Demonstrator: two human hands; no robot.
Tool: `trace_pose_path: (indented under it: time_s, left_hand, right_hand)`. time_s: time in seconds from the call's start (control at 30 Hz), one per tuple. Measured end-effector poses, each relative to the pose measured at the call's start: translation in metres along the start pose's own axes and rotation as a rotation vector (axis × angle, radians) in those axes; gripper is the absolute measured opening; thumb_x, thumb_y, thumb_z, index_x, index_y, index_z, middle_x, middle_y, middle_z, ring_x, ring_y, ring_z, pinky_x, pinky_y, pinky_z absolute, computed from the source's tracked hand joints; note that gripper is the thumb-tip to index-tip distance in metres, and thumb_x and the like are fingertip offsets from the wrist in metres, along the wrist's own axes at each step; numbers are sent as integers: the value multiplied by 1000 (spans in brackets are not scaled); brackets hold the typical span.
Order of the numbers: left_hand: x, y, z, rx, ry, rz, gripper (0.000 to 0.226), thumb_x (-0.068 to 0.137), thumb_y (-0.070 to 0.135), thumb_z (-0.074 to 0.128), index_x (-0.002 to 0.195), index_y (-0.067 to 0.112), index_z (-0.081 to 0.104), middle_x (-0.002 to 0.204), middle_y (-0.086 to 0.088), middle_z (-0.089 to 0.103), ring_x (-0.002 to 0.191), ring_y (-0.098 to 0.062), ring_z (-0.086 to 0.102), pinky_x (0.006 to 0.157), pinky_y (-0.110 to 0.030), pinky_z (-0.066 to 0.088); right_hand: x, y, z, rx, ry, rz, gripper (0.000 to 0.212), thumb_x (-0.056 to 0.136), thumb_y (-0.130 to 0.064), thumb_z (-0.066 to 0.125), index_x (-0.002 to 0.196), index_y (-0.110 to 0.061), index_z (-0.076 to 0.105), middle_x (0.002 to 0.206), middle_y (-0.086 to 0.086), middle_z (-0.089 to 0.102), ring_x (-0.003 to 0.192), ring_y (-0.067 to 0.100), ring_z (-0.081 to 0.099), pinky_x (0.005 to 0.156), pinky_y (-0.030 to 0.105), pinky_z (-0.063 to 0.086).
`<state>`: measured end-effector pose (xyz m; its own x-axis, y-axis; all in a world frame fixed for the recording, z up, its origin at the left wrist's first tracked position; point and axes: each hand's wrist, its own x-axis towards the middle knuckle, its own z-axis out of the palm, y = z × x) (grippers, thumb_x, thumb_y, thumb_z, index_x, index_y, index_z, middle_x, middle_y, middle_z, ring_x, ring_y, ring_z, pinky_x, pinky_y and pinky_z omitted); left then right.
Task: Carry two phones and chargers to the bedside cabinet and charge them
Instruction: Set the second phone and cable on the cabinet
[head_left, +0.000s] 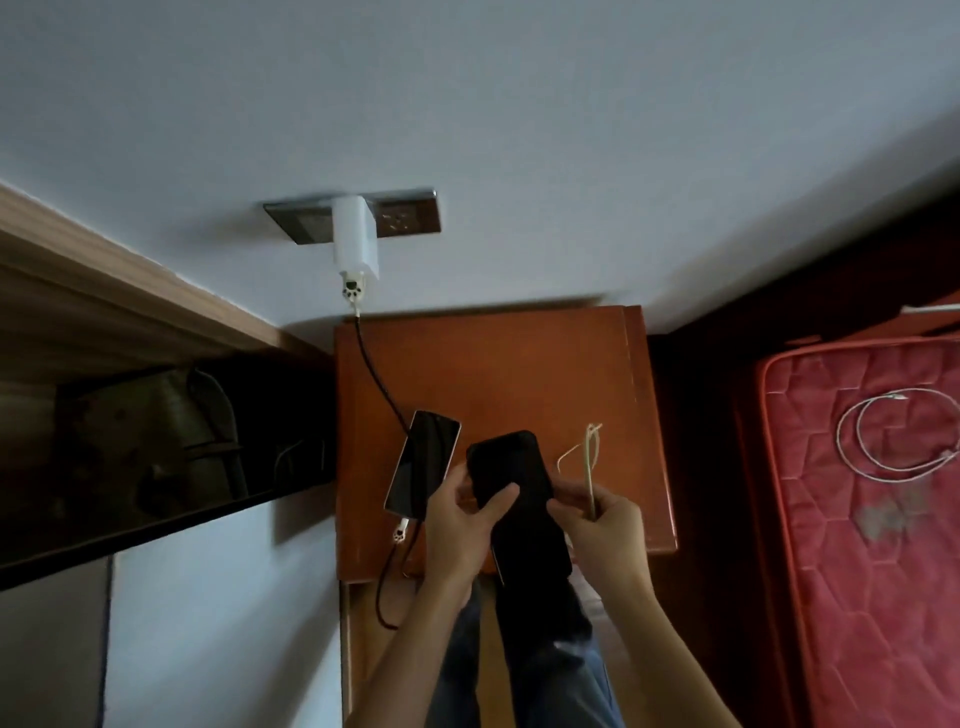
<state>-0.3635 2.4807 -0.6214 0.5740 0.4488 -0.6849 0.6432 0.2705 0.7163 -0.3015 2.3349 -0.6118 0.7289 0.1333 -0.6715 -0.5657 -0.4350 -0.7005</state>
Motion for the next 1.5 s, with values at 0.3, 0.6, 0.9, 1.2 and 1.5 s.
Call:
trace_pose_path:
  time_s: [0.3, 0.6, 0.9, 1.2, 1.5]
  left_hand:
    - [66, -69, 7, 58, 43, -69, 24, 90, 25, 74, 113, 25, 67, 110, 6, 71, 105, -10, 67, 96, -38, 56]
    - [110, -92, 12, 14, 198, -91, 25, 99, 17, 62, 123, 18, 67, 105, 5, 72, 101, -12, 69, 95, -40, 57]
    - [120, -92, 22, 25, 199, -110, 39, 101, 16, 53, 139, 20, 59, 136, 5, 63, 109, 2, 56, 96, -20, 44]
    - [115, -91, 27, 113, 118, -131, 51, 102, 22, 53, 151, 25, 42, 155, 4, 44, 138, -12, 44, 104, -26, 37]
    - [92, -90, 41, 238, 182, -75, 54, 98, 15, 57, 150, 24, 44, 157, 1, 41, 144, -20, 39, 117, -44, 37]
  right_hand:
    - [64, 74, 31, -21, 31, 130, 21, 86, -7, 72, 97, -25, 76, 87, -9, 79, 86, 8, 75, 79, 33, 61]
    - [117, 88, 56, -95, 32, 158, 19, 86, -15, 71, 103, -22, 76, 86, -9, 76, 84, 6, 72, 71, 20, 57]
    - [128, 91, 59, -281, -12, 144, 34, 91, -15, 51, 113, -27, 74, 75, -6, 72, 58, 7, 60, 51, 17, 42]
    - [136, 92, 54, -233, -88, 182, 31, 91, -12, 51, 106, -25, 74, 65, -6, 68, 42, -2, 51, 42, 17, 39]
    - [133, 90, 25, -198, -123, 111, 44, 89, -26, 69, 132, -19, 61, 119, -6, 69, 112, 11, 63, 93, 27, 50]
